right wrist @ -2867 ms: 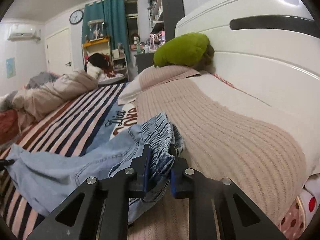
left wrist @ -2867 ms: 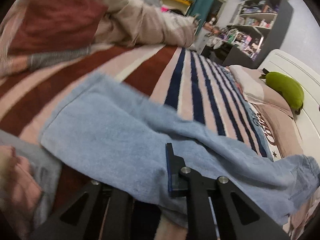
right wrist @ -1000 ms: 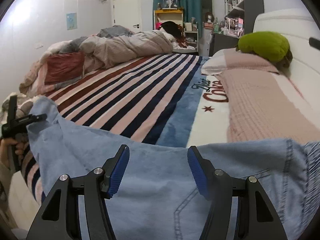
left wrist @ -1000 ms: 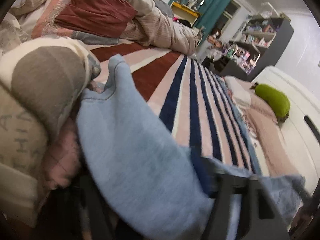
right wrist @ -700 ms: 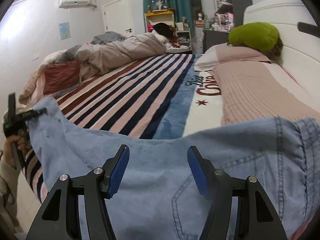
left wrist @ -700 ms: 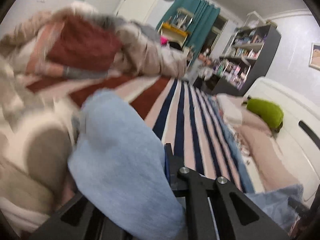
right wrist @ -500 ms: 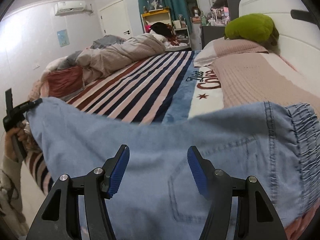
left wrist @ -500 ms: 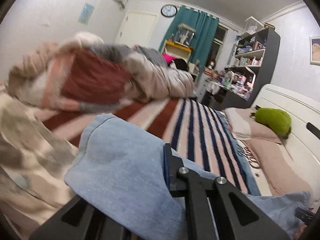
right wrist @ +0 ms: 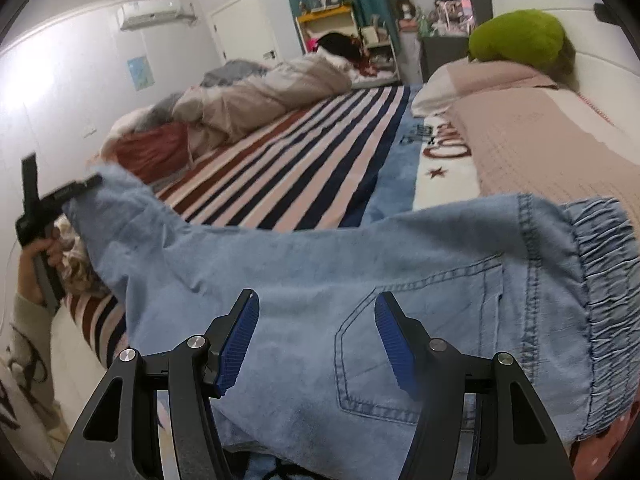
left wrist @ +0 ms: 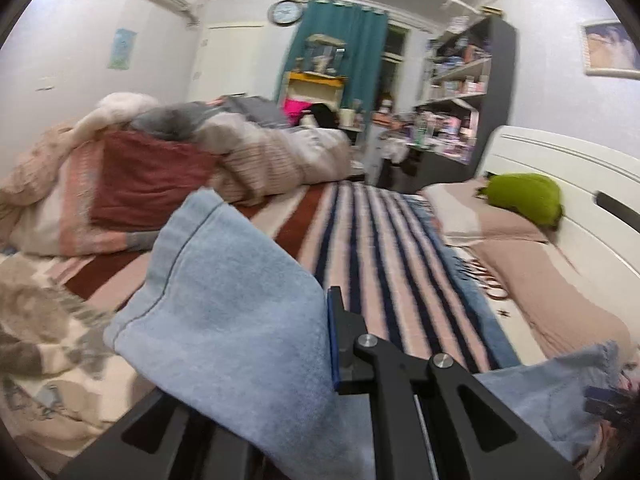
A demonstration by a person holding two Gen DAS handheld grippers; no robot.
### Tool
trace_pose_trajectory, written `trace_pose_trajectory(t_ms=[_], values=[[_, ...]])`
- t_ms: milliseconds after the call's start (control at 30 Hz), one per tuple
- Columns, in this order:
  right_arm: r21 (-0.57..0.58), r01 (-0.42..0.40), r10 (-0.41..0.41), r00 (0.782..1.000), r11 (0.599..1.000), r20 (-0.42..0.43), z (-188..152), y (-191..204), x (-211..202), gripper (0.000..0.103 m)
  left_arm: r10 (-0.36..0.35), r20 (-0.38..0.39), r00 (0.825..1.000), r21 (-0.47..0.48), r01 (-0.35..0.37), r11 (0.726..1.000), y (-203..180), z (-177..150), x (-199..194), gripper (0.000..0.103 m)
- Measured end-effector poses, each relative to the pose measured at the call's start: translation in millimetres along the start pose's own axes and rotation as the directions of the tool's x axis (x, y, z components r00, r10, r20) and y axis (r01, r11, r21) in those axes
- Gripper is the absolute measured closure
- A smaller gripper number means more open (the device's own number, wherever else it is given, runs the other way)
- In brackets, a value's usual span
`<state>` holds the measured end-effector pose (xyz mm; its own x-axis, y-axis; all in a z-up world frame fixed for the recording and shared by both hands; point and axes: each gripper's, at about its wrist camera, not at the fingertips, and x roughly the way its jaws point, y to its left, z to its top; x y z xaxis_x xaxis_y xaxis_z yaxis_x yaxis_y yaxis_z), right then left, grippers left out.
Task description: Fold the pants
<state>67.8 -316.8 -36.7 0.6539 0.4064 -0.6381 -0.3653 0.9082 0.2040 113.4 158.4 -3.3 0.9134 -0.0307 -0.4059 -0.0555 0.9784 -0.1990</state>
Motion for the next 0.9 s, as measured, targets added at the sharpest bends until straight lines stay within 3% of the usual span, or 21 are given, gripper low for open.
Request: trace_pose_trajectory(t_ms=[167,267,333,400,533,600,700,767,867,900], values=[[0.006,-0.010,0.010,1.000,1.000,0.009,-1.1,-0.9,1.0,0.047,-0.121,-0.013,0.993,0.092,0.122,0.988,-45.2,-7.8,-0.2,0.097],[0.024,-0.008,0.008,1.000,1.000,0.021,-1.0,-4.6,-1.8,0.047,-0.143,-0.022,0.990,0.131,0.144,0.981,-65.7,-13.5,-0.3,0.097],[0.026,-0.002,0.001,1.000,1.000,0.011,-1.4,-6.9,-1.4,0.047,-0.155,-0.023,0.988,0.128,0.157,0.979,-69.4,-15.9,-0.5,0.097],[0.017,0.005,-0.005,1.000,1.000,-0.001,-2.2,-6.6,-0.6,0.047,-0.216,-0.042,0.975,0.110,0.220,0.969,-74.0,-20.6,0.2,0.098],[0.024,0.010,-0.011,1.000,1.000,0.006,-0.9,-5.9,-0.2,0.047,-0.312,-0.148,0.939,0.162,0.334,0.929,-101.0,-46.6,7.6,0.098],[0.040,0.003,-0.004,1.000,0.999,0.018,-0.5,-5.5,-2.0,0.047,-0.362,-0.230,0.903,0.147,0.400,0.904,-114.0,-68.2,18.0,0.098],[0.046,0.009,-0.011,0.999,0.999,0.036,1.5,-5.0,-5.8,0.047,-0.366,-0.350,0.862,0.157,0.439,0.884,-131.8,-102.9,31.7,0.097],[0.046,0.012,-0.014,0.999,0.999,0.038,1.0,-5.3,-8.4,0.047,-0.342,-0.400,0.850,0.176,0.438,0.881,-138.3,-119.8,36.8,0.094],[0.048,0.017,-0.019,0.999,0.999,0.031,-0.8,-5.6,-10.8,0.047,-0.329,-0.424,0.844,0.224,0.450,0.865,-144.4,-137.9,30.2,0.070],[0.050,0.019,-0.020,0.999,0.999,0.028,-1.3,-5.7,-10.9,0.047,-0.341,-0.416,0.843,0.234,0.462,0.855,-144.3,-138.3,26.4,0.052]])
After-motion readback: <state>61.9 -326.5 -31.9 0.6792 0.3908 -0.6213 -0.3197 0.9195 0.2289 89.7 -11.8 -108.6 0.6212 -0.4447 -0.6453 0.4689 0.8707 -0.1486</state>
